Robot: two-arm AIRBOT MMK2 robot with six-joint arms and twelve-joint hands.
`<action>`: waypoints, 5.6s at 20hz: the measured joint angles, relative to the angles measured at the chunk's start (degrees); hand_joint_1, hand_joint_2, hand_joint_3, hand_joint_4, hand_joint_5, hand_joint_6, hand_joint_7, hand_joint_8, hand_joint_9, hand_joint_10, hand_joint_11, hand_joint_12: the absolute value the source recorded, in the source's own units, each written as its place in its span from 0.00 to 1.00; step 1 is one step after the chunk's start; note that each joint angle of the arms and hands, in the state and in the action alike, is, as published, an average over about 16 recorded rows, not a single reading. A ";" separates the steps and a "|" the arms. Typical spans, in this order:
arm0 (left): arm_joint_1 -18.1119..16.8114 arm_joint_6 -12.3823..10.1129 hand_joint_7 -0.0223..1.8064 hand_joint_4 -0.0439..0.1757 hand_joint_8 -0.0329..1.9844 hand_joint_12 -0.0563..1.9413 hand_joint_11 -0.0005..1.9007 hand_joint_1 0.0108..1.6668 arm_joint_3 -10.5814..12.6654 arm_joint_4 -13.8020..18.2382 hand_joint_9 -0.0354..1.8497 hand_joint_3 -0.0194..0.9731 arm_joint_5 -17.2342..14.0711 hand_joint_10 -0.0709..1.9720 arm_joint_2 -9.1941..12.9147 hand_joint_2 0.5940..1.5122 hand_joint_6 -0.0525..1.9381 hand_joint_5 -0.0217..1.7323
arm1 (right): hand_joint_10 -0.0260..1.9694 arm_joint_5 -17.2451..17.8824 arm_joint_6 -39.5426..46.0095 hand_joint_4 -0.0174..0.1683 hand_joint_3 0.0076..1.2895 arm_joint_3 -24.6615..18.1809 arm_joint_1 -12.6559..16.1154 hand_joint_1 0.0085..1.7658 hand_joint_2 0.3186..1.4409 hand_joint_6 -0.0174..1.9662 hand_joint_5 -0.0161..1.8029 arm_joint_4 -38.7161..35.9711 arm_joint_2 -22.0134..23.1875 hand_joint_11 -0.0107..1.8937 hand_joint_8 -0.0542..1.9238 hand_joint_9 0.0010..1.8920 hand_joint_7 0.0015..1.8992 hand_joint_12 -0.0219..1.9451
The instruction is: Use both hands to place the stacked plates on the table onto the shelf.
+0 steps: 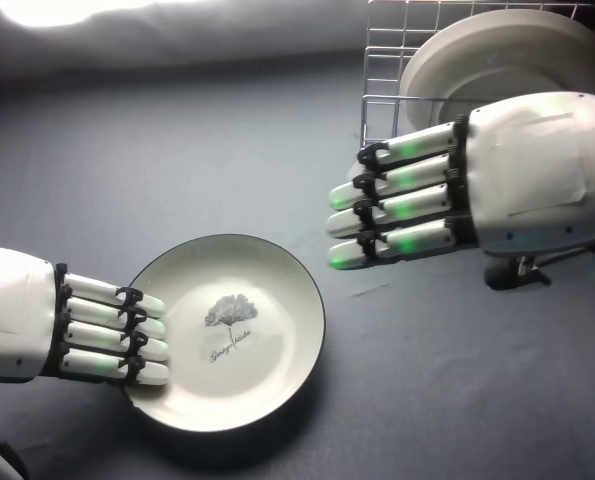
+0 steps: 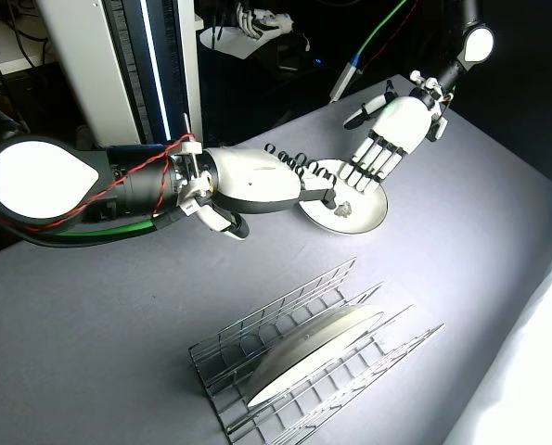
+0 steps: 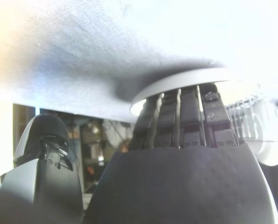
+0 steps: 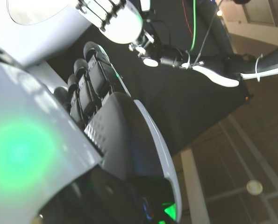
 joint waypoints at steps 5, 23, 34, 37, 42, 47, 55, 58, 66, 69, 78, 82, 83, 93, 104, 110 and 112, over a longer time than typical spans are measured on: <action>1.44 0.98 0.05 0.16 0.01 0.09 0.01 0.01 -0.38 -1.94 0.06 0.04 0.26 0.03 -0.08 0.55 0.01 0.05 | 0.02 -0.69 0.00 0.11 0.00 -0.44 -0.41 0.67 0.56 0.02 0.10 -0.43 -0.92 0.01 0.03 0.09 0.09 0.42; -7.34 0.38 0.06 0.20 0.02 0.07 0.01 0.01 -3.61 6.16 0.05 0.04 -1.39 0.04 2.74 0.56 0.03 0.05 | 0.02 -1.75 -0.01 0.11 0.00 -2.80 -0.35 0.66 0.57 0.02 0.11 -0.39 -1.53 0.01 0.04 0.11 0.09 0.49; -10.65 -1.43 0.06 0.20 0.02 0.04 0.01 0.01 -0.12 11.07 0.05 0.04 -2.37 0.04 2.54 0.56 0.02 0.05 | 0.02 -1.71 -0.06 0.11 0.00 -2.88 -0.34 0.60 0.59 0.02 0.08 -0.39 -1.42 0.01 0.03 0.08 0.06 0.40; -10.31 -1.60 0.06 0.19 0.02 0.04 0.01 0.01 1.12 10.96 0.05 0.04 -2.19 0.04 2.06 0.56 0.02 0.05 | 0.02 -1.69 -0.09 0.11 0.00 -2.88 -0.34 0.61 0.59 0.02 0.08 -0.39 -1.39 0.01 0.03 0.08 0.07 0.41; -8.36 -1.36 0.06 0.18 0.02 0.05 0.01 0.01 2.45 9.53 0.05 0.04 -1.88 0.04 1.33 0.56 0.02 0.05 | 0.02 -1.66 -0.14 0.11 0.00 -2.91 -0.33 0.61 0.59 0.02 0.08 -0.39 -1.37 0.01 0.03 0.07 0.06 0.39; -5.29 -0.29 0.06 0.17 0.01 0.06 0.01 0.01 3.08 7.38 0.05 0.04 -1.56 0.04 0.89 0.55 0.01 0.05 | 0.02 -1.66 -0.18 0.11 0.00 -2.95 -0.31 0.62 0.59 0.02 0.07 -0.39 -1.27 0.01 0.03 0.07 0.05 0.38; -1.16 1.53 0.05 0.15 0.01 0.10 0.01 0.01 2.60 4.28 0.06 0.04 -0.72 0.04 0.54 0.55 0.01 0.04 | 0.02 -2.93 -0.21 0.11 0.00 -2.99 -0.28 0.64 0.60 0.02 0.06 -0.31 -2.08 0.01 0.03 0.06 0.05 0.40; -0.63 1.86 0.05 0.15 0.01 0.11 0.01 0.01 2.04 3.76 0.06 0.04 -0.29 0.04 0.53 0.55 0.01 0.04 | 0.02 -3.91 -0.22 0.11 0.00 -2.71 -0.28 0.65 0.58 0.02 0.06 -0.24 -3.43 0.01 0.03 0.07 0.05 0.45; -0.51 1.95 0.05 0.15 0.01 0.13 0.01 0.01 -0.32 3.10 0.06 0.04 1.38 0.04 0.83 0.54 0.01 0.04 | 0.02 -7.29 -0.32 0.11 0.00 -0.11 -0.28 0.67 0.54 0.02 0.09 0.09 -9.36 0.01 0.04 0.10 0.08 0.53; -0.53 1.95 0.04 0.15 0.01 0.12 0.01 0.01 -1.12 2.90 0.05 0.04 2.00 0.04 0.94 0.55 0.01 0.04 | 0.02 -8.22 -0.48 0.11 0.00 1.45 -0.28 0.68 0.53 0.02 0.09 0.23 -12.03 0.01 0.04 0.11 0.09 0.55; -0.70 1.96 0.04 0.15 0.01 0.11 0.01 0.01 -2.89 2.52 0.05 0.04 3.16 0.04 1.04 0.55 0.01 0.04 | 0.02 -9.80 -1.49 0.11 0.00 5.23 -0.53 0.69 0.55 0.02 0.10 0.83 -18.21 0.01 0.04 0.12 0.09 0.57; -0.78 1.97 0.04 0.15 0.01 0.10 0.01 0.01 -3.24 2.44 0.05 0.04 3.36 0.04 1.01 0.55 0.01 0.04 | 0.02 -10.18 -2.12 0.11 0.00 6.68 -0.97 0.69 0.56 0.02 0.10 1.06 -20.25 0.01 0.04 0.12 0.10 0.58; -0.79 1.97 0.04 0.15 0.01 0.10 0.01 0.01 -3.31 2.43 0.05 0.04 3.39 0.04 1.00 0.55 0.01 0.04 | 0.02 -10.25 -2.27 0.11 0.00 7.07 -1.08 0.69 0.56 0.02 0.10 1.12 -20.68 0.01 0.03 0.12 0.10 0.58; -0.82 1.98 0.04 0.15 0.01 0.11 0.01 0.01 -3.56 2.31 0.05 0.04 3.48 0.04 0.97 0.54 0.01 0.04 | 0.02 -10.41 -3.57 0.11 0.00 10.97 -1.82 0.69 0.59 0.02 0.19 2.71 -23.97 0.04 0.03 0.19 0.18 0.60; -1.78 1.59 0.05 0.15 0.01 0.12 0.01 0.01 -3.68 2.61 0.06 0.04 3.24 0.03 1.12 0.54 0.01 0.04 | 0.15 -8.68 -4.64 0.10 0.00 12.64 -0.73 0.75 0.58 0.14 0.42 6.33 -26.12 0.29 0.11 0.42 0.42 0.59; -6.09 0.09 0.06 0.17 0.01 0.12 0.01 0.01 -4.79 3.58 0.07 0.04 2.03 0.04 2.46 0.55 0.02 0.05 | 0.33 -7.87 -4.88 0.08 0.00 12.51 -0.45 0.77 0.57 0.26 0.48 8.01 -25.95 0.43 0.21 0.50 0.49 0.53; -8.22 -0.74 0.06 0.18 0.01 0.12 0.01 0.01 -5.37 4.01 0.07 0.04 1.56 0.04 3.23 0.55 0.02 0.06 | 0.39 -7.71 -4.90 0.08 0.00 12.19 -0.50 0.78 0.57 0.30 0.48 8.43 -25.48 0.46 0.25 0.51 0.50 0.52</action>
